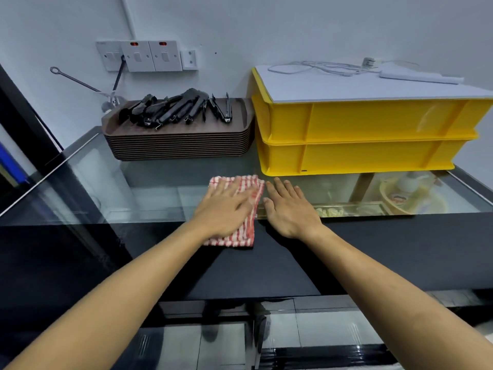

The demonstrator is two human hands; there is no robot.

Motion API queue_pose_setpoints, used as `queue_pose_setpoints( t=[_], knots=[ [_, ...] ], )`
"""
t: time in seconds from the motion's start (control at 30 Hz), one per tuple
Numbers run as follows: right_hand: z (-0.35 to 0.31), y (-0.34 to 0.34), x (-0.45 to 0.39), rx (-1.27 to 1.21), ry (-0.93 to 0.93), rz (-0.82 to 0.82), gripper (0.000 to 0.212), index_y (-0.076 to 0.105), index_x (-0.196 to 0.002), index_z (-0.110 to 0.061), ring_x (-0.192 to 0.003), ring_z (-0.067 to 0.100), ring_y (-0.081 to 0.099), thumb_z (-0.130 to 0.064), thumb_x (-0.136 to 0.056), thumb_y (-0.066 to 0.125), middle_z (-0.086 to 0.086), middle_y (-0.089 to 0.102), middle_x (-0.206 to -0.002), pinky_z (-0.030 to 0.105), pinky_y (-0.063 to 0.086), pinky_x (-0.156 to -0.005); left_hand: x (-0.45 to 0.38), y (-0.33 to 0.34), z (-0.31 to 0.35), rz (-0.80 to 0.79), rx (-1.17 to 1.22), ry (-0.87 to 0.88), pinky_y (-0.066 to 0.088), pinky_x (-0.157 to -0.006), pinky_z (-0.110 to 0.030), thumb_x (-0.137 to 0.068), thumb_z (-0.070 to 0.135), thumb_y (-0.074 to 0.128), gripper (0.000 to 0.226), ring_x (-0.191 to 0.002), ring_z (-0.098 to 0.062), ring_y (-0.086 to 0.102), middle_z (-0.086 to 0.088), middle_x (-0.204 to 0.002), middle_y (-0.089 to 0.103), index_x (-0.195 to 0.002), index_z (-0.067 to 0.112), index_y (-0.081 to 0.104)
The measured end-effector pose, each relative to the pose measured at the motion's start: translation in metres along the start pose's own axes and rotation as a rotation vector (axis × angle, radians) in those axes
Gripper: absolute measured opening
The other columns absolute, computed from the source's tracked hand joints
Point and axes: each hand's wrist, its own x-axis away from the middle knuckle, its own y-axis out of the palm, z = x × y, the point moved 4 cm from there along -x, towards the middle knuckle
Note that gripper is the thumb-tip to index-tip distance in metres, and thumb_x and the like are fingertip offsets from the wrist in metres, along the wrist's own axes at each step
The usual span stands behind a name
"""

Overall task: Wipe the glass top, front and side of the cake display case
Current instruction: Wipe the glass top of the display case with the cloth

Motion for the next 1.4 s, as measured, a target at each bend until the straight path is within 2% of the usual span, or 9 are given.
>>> queue_pose_setpoints(
  t=[0.1, 0.2, 0.4, 0.6, 0.77, 0.93, 1.1, 1.27, 1.4],
  knots=[
    [0.001, -0.001, 0.001, -0.020, -0.010, 0.009, 0.061, 0.008, -0.167, -0.016, -0.161, 0.025, -0.005, -0.042, -0.112, 0.014, 0.008, -0.001, -0.174, 0.041, -0.003, -0.130, 0.066, 0.011, 0.013, 0.009, 0.006, 0.088, -0.013, -0.129, -0.042, -0.107, 0.062, 0.005, 0.052, -0.155, -0.016, -0.030, 0.018, -0.166, -0.025, -0.158, 0.058, -0.008],
    [-0.001, -0.002, 0.003, -0.028, -0.012, 0.003, 0.061, 0.010, -0.167, -0.017, -0.161, 0.025, -0.005, -0.044, -0.112, 0.011, 0.008, -0.001, -0.174, 0.041, -0.003, -0.130, 0.087, 0.010, -0.007, 0.001, -0.013, 0.063, -0.014, -0.129, -0.041, -0.107, 0.062, 0.005, 0.050, -0.153, -0.012, -0.032, 0.022, -0.163, -0.028, -0.154, 0.062, -0.010],
    [-0.003, -0.002, 0.003, 0.011, 0.003, -0.010, 0.061, 0.007, -0.167, -0.018, -0.161, 0.026, -0.006, -0.042, -0.111, 0.014, 0.008, -0.003, -0.174, 0.042, -0.003, -0.130, 0.010, -0.014, -0.056, 0.035, 0.010, -0.238, -0.008, -0.129, -0.052, -0.107, 0.061, 0.006, 0.057, -0.160, -0.031, -0.014, 0.001, -0.174, -0.012, -0.163, 0.051, -0.001],
    [-0.001, -0.003, 0.003, -0.017, 0.008, -0.013, 0.059, 0.008, -0.167, -0.020, -0.161, 0.023, -0.006, -0.039, -0.112, 0.016, 0.006, -0.003, -0.174, 0.038, -0.004, -0.128, 0.042, 0.008, 0.023, 0.019, -0.004, -0.003, -0.017, -0.127, -0.046, -0.109, 0.056, 0.006, 0.057, -0.159, -0.027, -0.021, 0.003, -0.172, -0.019, -0.163, 0.047, -0.007],
    [-0.002, -0.004, 0.004, -0.015, 0.010, -0.008, 0.059, 0.008, -0.167, -0.020, -0.161, 0.021, -0.007, -0.036, -0.111, 0.018, 0.005, -0.004, -0.174, 0.037, -0.004, -0.129, 0.099, 0.006, -0.015, 0.002, -0.029, 0.002, -0.017, -0.127, -0.041, -0.107, 0.060, 0.005, 0.054, -0.154, -0.019, -0.030, 0.014, -0.164, -0.029, -0.157, 0.055, -0.013],
    [-0.005, -0.006, 0.006, -0.005, 0.018, -0.005, 0.060, 0.008, -0.167, -0.020, -0.161, 0.022, -0.006, -0.036, -0.110, 0.018, 0.005, -0.003, -0.174, 0.038, -0.003, -0.129, 0.015, -0.017, -0.084, 0.024, 0.013, -0.197, -0.009, -0.129, -0.048, -0.106, 0.061, 0.009, 0.058, -0.160, -0.027, -0.016, 0.004, -0.174, -0.012, -0.162, 0.051, -0.001],
    [-0.006, -0.007, 0.007, -0.003, 0.032, -0.013, 0.059, 0.009, -0.167, -0.021, -0.161, 0.020, -0.006, -0.035, -0.111, 0.018, 0.003, -0.004, -0.174, 0.037, -0.003, -0.129, -0.031, -0.021, -0.054, 0.009, 0.033, -0.149, -0.011, -0.128, -0.050, -0.108, 0.060, 0.008, 0.058, -0.160, -0.031, -0.016, 0.001, -0.174, -0.012, -0.164, 0.047, 0.001],
    [-0.005, -0.009, 0.008, -0.061, 0.046, 0.021, 0.058, 0.016, -0.166, -0.025, -0.161, 0.017, -0.001, -0.034, -0.110, 0.024, 0.000, 0.003, -0.174, 0.035, -0.001, -0.129, 0.029, -0.004, -0.024, -0.029, 0.035, 0.033, -0.013, -0.129, -0.044, -0.109, 0.057, 0.005, 0.054, -0.158, -0.023, -0.022, 0.008, -0.172, -0.018, -0.162, 0.050, -0.005],
    [-0.010, -0.012, 0.006, -0.044, 0.065, 0.020, 0.059, 0.027, -0.163, -0.021, -0.160, 0.022, 0.010, -0.035, -0.107, 0.030, 0.005, 0.016, -0.173, 0.038, 0.005, -0.129, 0.071, -0.003, -0.051, -0.008, 0.004, -0.028, -0.013, -0.129, -0.043, -0.108, 0.059, 0.004, 0.053, -0.157, -0.019, -0.024, 0.014, -0.167, -0.022, -0.159, 0.055, -0.009]
  ],
)
